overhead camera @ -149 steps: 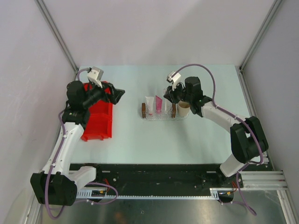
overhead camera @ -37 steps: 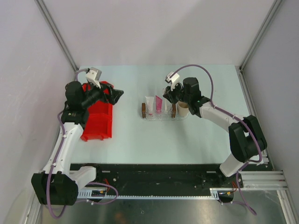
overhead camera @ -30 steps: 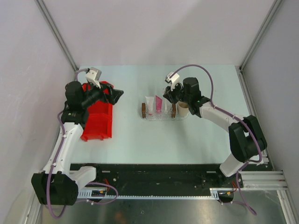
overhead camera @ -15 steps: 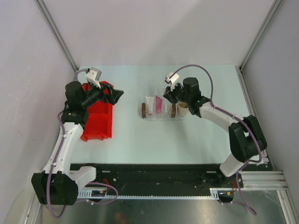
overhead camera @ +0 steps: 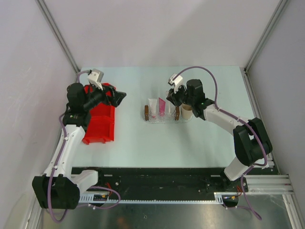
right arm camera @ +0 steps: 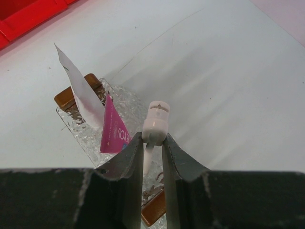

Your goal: Prepare toiletry sets of a toothbrush and toothpaste on the tray

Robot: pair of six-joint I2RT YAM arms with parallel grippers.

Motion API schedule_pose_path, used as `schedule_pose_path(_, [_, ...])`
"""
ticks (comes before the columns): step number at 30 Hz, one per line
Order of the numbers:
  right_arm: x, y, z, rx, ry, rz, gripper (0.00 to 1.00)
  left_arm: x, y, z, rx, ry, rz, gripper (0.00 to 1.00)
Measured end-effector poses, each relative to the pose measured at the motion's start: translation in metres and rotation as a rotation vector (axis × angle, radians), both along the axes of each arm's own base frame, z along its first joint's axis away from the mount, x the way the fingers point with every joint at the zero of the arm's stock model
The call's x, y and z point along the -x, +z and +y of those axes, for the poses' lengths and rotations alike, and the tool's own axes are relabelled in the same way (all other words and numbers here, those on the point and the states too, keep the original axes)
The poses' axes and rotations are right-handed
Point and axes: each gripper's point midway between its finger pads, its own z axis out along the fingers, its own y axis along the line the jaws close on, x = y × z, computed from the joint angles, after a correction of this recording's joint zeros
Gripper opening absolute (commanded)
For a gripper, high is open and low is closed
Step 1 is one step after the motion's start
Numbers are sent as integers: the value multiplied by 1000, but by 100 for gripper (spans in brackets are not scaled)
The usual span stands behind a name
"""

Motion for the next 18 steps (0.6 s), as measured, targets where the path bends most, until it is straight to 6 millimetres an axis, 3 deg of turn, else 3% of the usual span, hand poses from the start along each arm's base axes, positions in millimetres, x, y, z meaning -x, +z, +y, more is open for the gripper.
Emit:
schedule_pose_path(14, [1, -1, 0, 3, -1, 7, 0, 0, 0, 0, 0, 1, 0, 100])
schedule_pose_path(18, [1, -1, -1, 3, -2, 7, 4, 0, 0, 0, 0, 1, 0, 100])
